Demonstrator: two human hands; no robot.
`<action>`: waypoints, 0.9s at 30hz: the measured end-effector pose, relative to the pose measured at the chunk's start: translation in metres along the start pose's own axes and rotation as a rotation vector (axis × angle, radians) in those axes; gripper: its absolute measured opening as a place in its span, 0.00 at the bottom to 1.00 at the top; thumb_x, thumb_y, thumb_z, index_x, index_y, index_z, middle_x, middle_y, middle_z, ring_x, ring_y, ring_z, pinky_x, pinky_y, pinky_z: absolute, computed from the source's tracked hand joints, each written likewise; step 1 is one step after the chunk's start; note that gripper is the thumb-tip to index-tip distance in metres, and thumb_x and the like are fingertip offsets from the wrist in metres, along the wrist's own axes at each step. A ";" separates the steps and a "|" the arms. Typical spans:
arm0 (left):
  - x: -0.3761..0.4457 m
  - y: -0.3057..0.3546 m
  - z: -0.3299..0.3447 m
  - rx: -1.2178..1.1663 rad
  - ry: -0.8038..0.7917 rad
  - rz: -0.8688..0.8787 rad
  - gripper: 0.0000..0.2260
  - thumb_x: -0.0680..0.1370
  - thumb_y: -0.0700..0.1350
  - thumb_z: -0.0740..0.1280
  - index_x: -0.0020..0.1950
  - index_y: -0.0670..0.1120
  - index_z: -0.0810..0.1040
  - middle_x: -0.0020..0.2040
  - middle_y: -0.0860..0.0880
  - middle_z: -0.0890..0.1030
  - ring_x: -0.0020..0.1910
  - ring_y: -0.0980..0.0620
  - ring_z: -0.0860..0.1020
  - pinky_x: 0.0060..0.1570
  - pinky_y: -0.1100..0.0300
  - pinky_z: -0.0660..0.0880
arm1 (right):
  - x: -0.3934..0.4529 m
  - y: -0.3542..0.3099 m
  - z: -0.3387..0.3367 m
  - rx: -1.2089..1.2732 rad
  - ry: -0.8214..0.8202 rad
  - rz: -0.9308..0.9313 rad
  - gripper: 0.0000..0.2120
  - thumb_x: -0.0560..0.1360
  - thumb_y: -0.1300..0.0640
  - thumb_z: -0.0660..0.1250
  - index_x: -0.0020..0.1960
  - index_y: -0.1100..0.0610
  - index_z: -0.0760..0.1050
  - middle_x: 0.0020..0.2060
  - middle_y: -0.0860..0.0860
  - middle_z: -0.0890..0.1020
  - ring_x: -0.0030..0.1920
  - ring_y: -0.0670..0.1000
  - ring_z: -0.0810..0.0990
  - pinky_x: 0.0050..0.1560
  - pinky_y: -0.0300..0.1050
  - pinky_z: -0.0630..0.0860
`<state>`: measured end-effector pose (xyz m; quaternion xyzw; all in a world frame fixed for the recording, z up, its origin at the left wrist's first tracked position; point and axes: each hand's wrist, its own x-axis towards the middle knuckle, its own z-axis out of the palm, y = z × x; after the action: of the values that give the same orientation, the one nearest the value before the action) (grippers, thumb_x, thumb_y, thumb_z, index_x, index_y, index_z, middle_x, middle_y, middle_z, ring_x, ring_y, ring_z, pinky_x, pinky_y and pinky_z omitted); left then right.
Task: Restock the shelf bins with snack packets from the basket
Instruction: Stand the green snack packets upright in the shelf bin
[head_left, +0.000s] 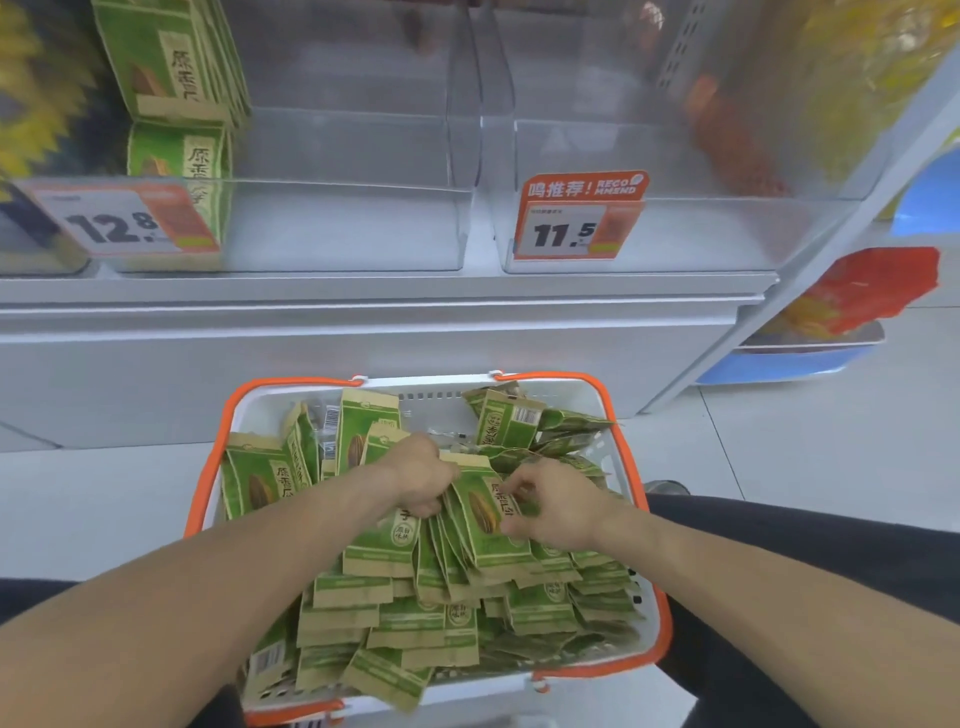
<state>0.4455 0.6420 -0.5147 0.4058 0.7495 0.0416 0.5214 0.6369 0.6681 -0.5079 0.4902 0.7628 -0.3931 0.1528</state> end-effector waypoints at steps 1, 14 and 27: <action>-0.001 0.001 0.000 -0.034 -0.008 -0.016 0.10 0.82 0.46 0.65 0.57 0.43 0.67 0.43 0.43 0.81 0.46 0.46 0.84 0.52 0.50 0.82 | 0.002 0.004 0.002 0.013 -0.019 0.030 0.29 0.73 0.46 0.75 0.69 0.54 0.72 0.64 0.50 0.77 0.64 0.51 0.76 0.65 0.48 0.74; -0.001 -0.003 0.012 -0.203 0.057 -0.055 0.32 0.74 0.44 0.75 0.72 0.41 0.64 0.51 0.44 0.79 0.46 0.49 0.81 0.47 0.55 0.79 | 0.013 0.011 0.001 -0.045 -0.139 0.064 0.39 0.69 0.52 0.80 0.74 0.54 0.66 0.68 0.51 0.75 0.68 0.53 0.74 0.68 0.47 0.71; -0.007 0.005 0.023 -0.397 -0.196 -0.043 0.27 0.79 0.47 0.69 0.73 0.37 0.66 0.65 0.35 0.76 0.48 0.46 0.84 0.52 0.54 0.82 | 0.004 0.011 -0.014 -0.317 0.019 -0.046 0.06 0.73 0.61 0.69 0.42 0.57 0.71 0.38 0.54 0.76 0.38 0.55 0.74 0.37 0.43 0.69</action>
<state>0.4681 0.6323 -0.5177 0.2812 0.6809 0.1373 0.6621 0.6472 0.6839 -0.5061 0.4461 0.8276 -0.2667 0.2120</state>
